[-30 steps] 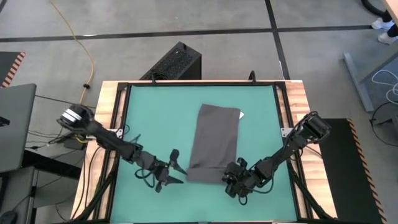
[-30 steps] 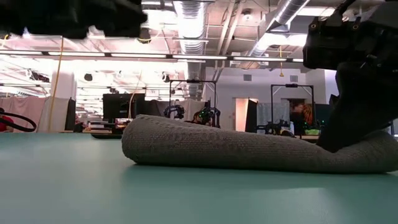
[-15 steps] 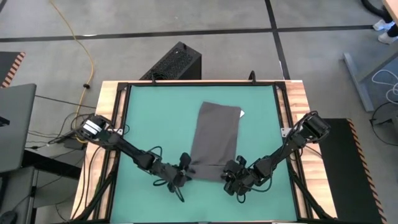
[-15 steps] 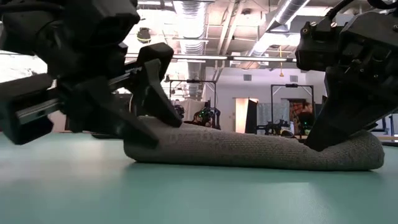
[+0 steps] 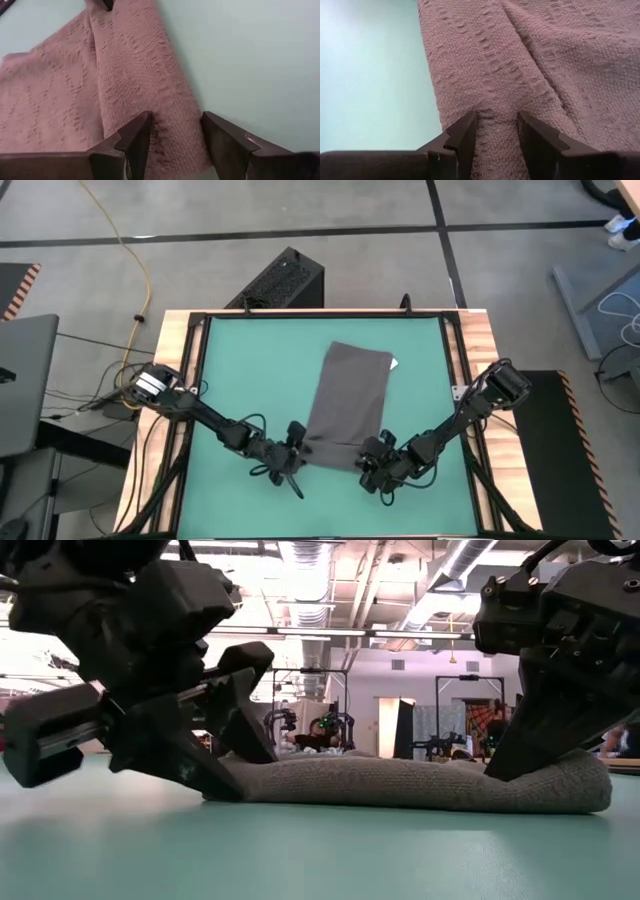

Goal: Roll towel into tight, uniform cylinder
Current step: Roll the gray towel

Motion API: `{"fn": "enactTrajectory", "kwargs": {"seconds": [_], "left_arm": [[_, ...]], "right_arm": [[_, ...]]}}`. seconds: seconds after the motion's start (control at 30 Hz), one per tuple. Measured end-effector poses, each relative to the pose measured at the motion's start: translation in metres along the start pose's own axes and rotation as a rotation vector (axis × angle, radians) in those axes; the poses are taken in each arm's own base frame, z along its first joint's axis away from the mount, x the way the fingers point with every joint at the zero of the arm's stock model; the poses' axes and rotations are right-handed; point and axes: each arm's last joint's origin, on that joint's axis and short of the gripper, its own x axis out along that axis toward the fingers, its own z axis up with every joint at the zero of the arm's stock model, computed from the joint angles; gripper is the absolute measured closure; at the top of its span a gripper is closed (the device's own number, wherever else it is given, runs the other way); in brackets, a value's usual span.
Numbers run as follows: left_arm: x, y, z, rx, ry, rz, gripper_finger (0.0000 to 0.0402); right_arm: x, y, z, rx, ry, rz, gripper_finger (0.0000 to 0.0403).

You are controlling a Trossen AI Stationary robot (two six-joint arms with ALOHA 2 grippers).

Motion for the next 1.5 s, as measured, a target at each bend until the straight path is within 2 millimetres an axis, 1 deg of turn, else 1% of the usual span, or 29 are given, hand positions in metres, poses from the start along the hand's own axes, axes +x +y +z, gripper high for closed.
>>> {"fn": "enactTrajectory", "kwargs": {"seconds": [0.07,0.13,0.2,0.27,0.43,0.6,0.67,0.83,1.03,1.13,1.23,1.33,1.43,1.5], "left_arm": [[0.006,0.001,-0.006,-0.017,0.017,-0.028,0.023],[0.016,0.005,-0.011,-0.087,0.022,-0.076,0.0234],[0.024,0.01,-0.016,-0.171,0.026,-0.129,0.025],[0.028,0.016,-0.017,-0.231,0.042,-0.162,0.0278],[0.026,0.026,-0.018,-0.291,0.063,-0.262,0.0372],[0.023,0.036,-0.021,-0.412,0.01,-0.534,0.0374],[0.022,0.04,-0.022,-0.462,-0.004,-0.606,0.0371],[0.022,0.045,-0.028,-0.561,0.015,-0.703,0.037],[0.022,0.053,-0.03,-0.664,0.006,-0.799,0.0366],[0.022,0.056,-0.03,-0.693,0.022,-0.814,0.0365],[0.022,0.06,-0.029,-0.728,0.025,-0.842,0.0365],[0.023,0.065,-0.026,-0.767,0.021,-0.866,0.0364],[0.023,0.07,-0.024,-0.814,0.025,-0.898,0.0363],[0.023,0.072,-0.024,-0.833,0.041,-0.906,0.0362]], "right_arm": [[0.0,0.001,0.0,0.009,0.0,0.007,0.0233],[0.0,0.001,0.0,0.012,0.0,0.013,0.0233],[-0.001,0.002,-0.001,0.011,0.004,0.022,0.0233],[-0.001,0.003,-0.001,0.013,0.015,0.031,0.0233],[-0.001,0.005,-0.001,0.041,0.065,0.07,0.0233],[-0.005,0.009,-0.003,0.042,0.1,0.12,0.0233],[-0.009,0.011,-0.003,0.039,0.105,0.14,0.0233],[-0.029,0.016,-0.001,0.012,0.096,0.2,0.0233],[-0.047,0.021,0.002,-0.046,0.068,0.261,0.0233],[-0.056,0.025,0.004,-0.091,-0.006,0.276,0.0233],[-0.063,0.034,0.003,-0.159,-0.123,0.312,0.0233],[-0.06,0.043,0.001,-0.246,-0.206,0.35,0.0233],[-0.045,0.046,-0.004,-0.344,-0.234,0.333,0.0233],[-0.035,0.045,-0.006,-0.371,-0.22,0.294,0.0233]]}}
